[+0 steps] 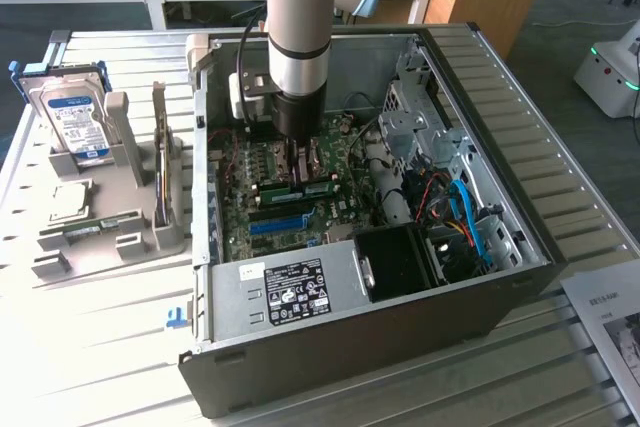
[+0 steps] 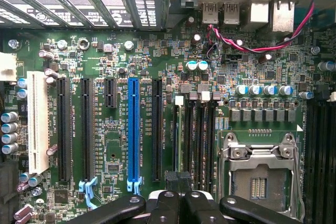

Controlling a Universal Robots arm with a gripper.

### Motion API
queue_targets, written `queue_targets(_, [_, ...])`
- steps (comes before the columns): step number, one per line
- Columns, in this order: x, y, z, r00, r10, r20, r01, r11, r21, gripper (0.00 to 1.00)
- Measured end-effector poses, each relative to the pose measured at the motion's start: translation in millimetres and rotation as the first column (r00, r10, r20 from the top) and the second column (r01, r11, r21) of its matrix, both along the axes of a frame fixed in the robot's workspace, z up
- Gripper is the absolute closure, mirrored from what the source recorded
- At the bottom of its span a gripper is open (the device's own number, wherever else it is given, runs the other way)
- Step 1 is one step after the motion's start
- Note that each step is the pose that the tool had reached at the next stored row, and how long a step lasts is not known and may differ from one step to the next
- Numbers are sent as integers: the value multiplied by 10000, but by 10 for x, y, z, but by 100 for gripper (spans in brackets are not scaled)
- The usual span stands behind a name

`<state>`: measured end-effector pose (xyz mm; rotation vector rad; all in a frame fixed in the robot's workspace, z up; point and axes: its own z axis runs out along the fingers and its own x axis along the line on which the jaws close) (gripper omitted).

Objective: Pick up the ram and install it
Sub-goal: 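Press down the ram until it locks into place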

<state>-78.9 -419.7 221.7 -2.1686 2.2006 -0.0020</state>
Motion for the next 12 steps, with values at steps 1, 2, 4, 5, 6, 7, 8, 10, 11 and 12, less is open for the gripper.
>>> queue_targets(1, [0,0,0,10000,0,1,0,10000,1,90])
queue_targets(2, [0,0,0,10000,0,0,0,10000,1,90])
queue_targets(4, [0,0,-2,10000,0,0,0,10000,1,90])
queue_targets(5, [0,0,-4,10000,0,0,0,10000,1,90])
queue_targets(6, [0,0,-4,10000,0,0,0,10000,0,90])
queue_targets(7, [0,0,-4,10000,0,0,0,10000,0,90])
queue_targets(8, [0,0,-3,10000,1,0,-1,10000,0,90])
queue_targets(10, [1,1,5,10000,0,5,0,10000,11,90])
queue_targets(11, [3,3,13,10000,1,19,-1,10000,21,90])
queue_targets(12, [2,2,32,10000,2,5,-2,10000,12,90])
